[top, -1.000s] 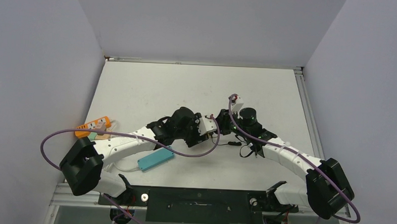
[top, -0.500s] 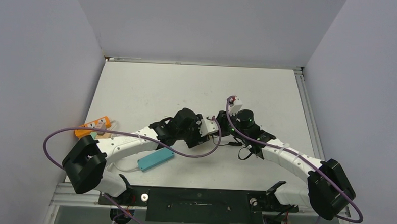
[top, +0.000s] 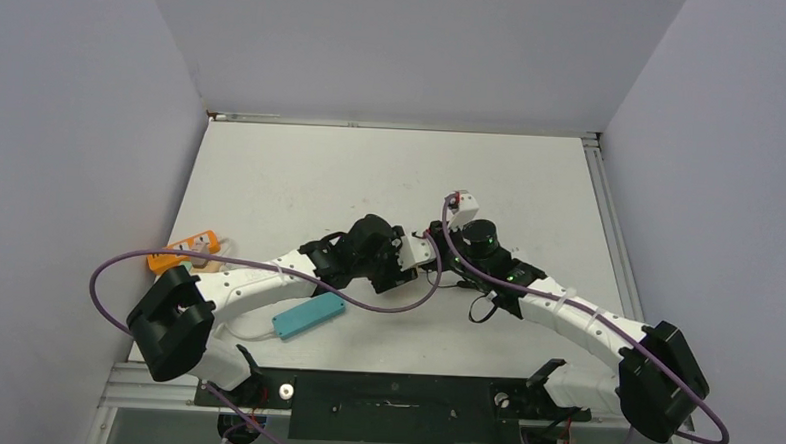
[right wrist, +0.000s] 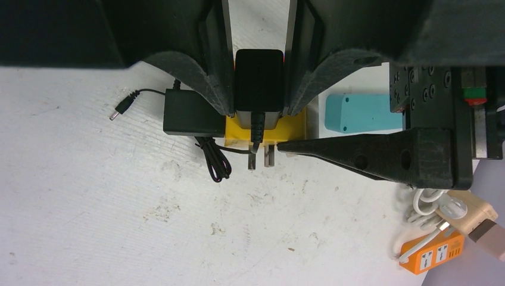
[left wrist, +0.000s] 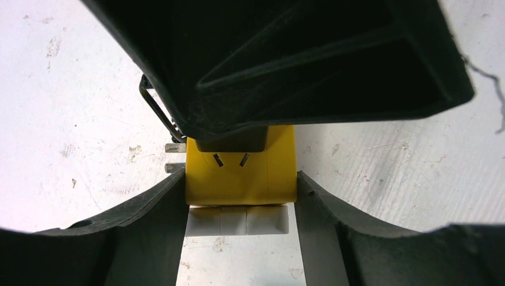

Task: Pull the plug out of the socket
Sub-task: Remove the plug from the socket.

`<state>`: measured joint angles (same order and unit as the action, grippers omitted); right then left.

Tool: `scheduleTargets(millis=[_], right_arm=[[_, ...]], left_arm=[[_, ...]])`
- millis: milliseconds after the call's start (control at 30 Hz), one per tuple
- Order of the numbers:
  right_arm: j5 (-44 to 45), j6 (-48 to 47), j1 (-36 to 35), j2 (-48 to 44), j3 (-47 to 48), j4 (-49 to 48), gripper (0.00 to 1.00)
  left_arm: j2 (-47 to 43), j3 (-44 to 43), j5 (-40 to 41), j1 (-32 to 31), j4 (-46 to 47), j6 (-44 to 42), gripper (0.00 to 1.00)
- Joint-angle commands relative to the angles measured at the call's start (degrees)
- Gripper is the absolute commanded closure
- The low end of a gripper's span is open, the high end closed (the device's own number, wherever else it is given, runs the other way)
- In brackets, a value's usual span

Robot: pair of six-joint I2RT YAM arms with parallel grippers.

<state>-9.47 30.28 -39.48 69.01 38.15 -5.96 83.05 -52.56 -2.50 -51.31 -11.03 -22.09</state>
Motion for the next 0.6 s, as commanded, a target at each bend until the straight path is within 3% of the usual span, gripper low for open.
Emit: scheduleTargets(millis=[0,133,267,433,567], right_arm=[[5.1,-0.5,1.5,-4.0,3.3,-1.3,0.95],[7.8,-1.3,2.0,-5.2,3.4,0.1,0.95],[16.7,-3.8,3.5,-6.5,2.5,3.0,0.95],[5.5,-3.0,12.1,-7.0,-1.0,0.4,0.95],[0.4,-2.4,13.1,-6.3,-0.5,-0.9,0.95]], left_arm=[[-0.9,0.9,8.7,2.9,-7.1,1.4,1.00],[-0.6,0.4,11.3,3.4,-8.0,1.6,1.00],[-3.2,0.7,5.6,4.9,-6.9,2.1,1.00],[-8.2,3.1,-2.1,6.4,-3.6,1.7,1.00],[-8.1,3.1,-2.4,6.7,-3.5,1.5,1.00]])
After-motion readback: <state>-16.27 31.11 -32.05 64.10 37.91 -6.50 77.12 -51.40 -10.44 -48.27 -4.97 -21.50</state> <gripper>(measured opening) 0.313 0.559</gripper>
